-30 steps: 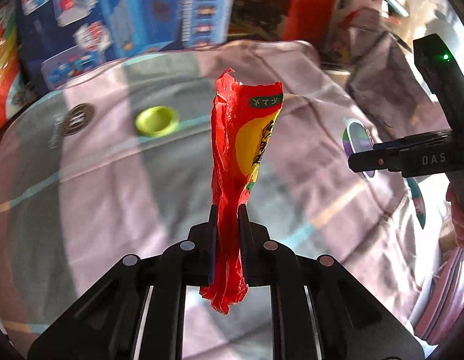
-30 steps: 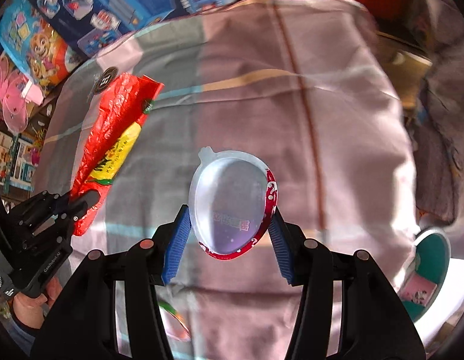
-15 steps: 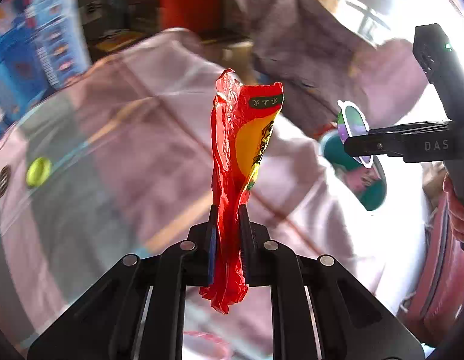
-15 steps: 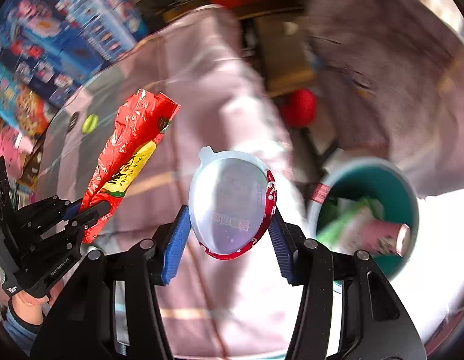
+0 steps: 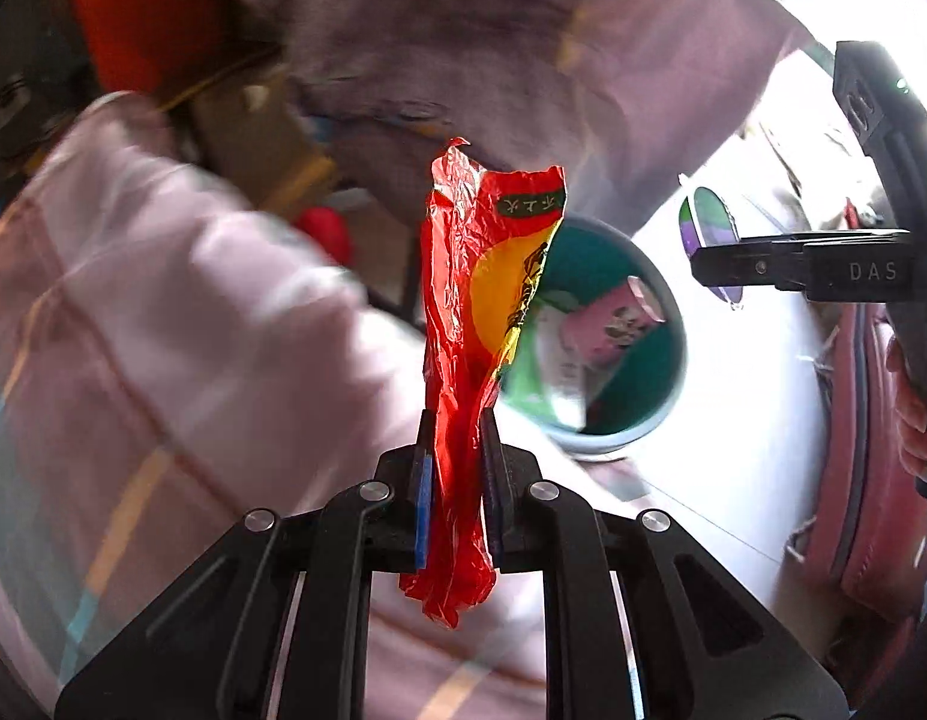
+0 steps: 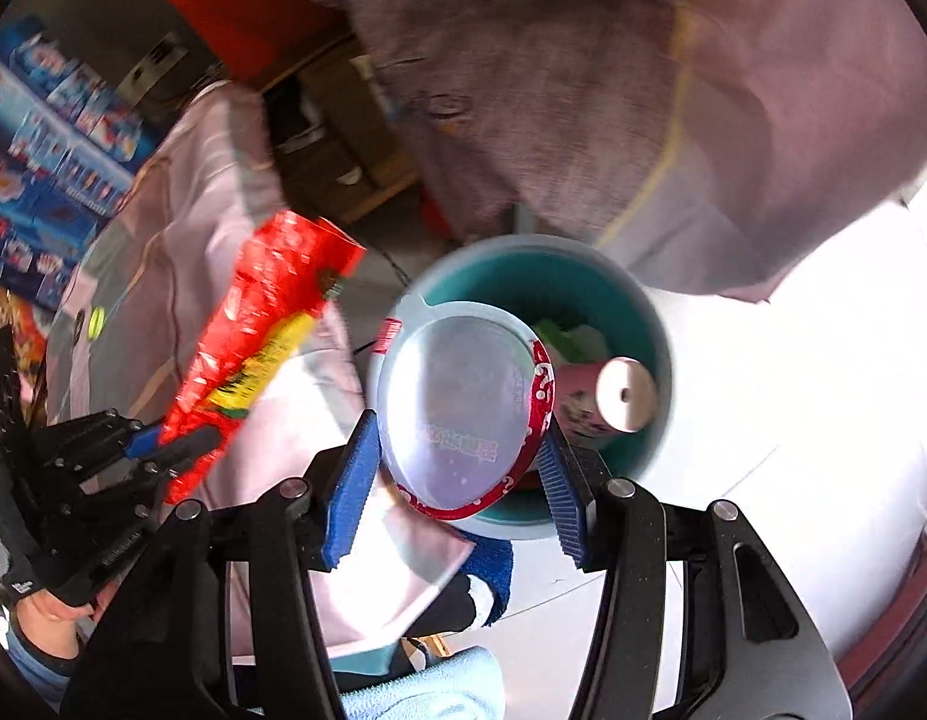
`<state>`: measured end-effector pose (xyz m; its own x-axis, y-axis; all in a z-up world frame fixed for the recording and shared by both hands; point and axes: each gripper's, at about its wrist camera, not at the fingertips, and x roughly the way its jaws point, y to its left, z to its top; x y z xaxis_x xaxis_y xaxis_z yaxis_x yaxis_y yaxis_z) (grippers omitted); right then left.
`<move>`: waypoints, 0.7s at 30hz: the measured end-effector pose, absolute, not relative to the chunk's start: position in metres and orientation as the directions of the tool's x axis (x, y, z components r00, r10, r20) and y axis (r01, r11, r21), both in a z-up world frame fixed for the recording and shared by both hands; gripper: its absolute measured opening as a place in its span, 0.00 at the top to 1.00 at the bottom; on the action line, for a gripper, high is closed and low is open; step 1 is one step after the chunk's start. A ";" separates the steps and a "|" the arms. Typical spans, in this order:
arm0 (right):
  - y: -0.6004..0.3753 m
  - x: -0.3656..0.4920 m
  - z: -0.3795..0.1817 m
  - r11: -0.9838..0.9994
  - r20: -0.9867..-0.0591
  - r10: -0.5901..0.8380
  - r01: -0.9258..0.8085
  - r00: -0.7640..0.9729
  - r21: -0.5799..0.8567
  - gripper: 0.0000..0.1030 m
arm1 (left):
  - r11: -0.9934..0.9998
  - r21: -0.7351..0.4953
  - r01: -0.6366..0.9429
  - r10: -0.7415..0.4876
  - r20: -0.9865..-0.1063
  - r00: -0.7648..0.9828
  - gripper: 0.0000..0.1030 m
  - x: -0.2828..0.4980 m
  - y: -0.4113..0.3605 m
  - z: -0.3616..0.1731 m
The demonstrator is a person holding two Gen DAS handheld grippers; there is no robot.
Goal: Collect trash
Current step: 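Carry the red wrapper and clear lid over the teal bin, then open the left tool to drop the wrapper into the bin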
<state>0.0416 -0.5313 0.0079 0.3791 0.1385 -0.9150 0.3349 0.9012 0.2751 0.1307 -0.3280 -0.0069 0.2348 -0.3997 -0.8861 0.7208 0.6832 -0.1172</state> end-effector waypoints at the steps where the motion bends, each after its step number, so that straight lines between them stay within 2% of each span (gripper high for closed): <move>1: -0.538 0.039 0.006 0.897 -0.916 0.137 0.345 0.378 0.276 0.51 | 0.672 -0.123 0.730 -0.399 -0.891 0.217 0.85 0.130 -0.340 -0.011; 11: -0.571 0.042 -0.022 0.872 -0.933 0.149 0.402 0.327 0.280 0.51 | 0.630 -0.167 0.759 -0.368 -0.924 0.102 0.84 0.135 -0.412 -0.059; 16: -0.578 0.049 -0.032 0.864 -0.940 0.149 0.423 0.305 0.275 0.51 | 0.612 -0.189 0.768 -0.363 -0.930 0.061 0.80 0.146 -0.431 -0.079; 19: -0.583 0.053 -0.038 0.858 -0.945 0.147 0.438 0.291 0.268 0.51 | 0.602 -0.200 0.773 -0.377 -0.925 0.054 0.60 0.151 -0.438 -0.085; 20: -0.585 0.054 -0.040 0.856 -0.947 0.146 0.443 0.288 0.266 0.51 | 0.600 -0.203 0.774 -0.384 -0.922 0.056 0.50 0.153 -0.441 -0.087; 21: -0.586 0.056 -0.042 0.854 -0.949 0.143 0.449 0.283 0.262 0.51 | 0.597 -0.208 0.775 -0.391 -0.919 0.055 0.47 0.156 -0.445 -0.089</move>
<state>0.0557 -0.5860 -0.0416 0.2826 0.1429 -0.9485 0.4489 0.8542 0.2624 0.1560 -0.4446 -0.0893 0.0545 -0.3906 -0.9189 0.7747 0.5972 -0.2079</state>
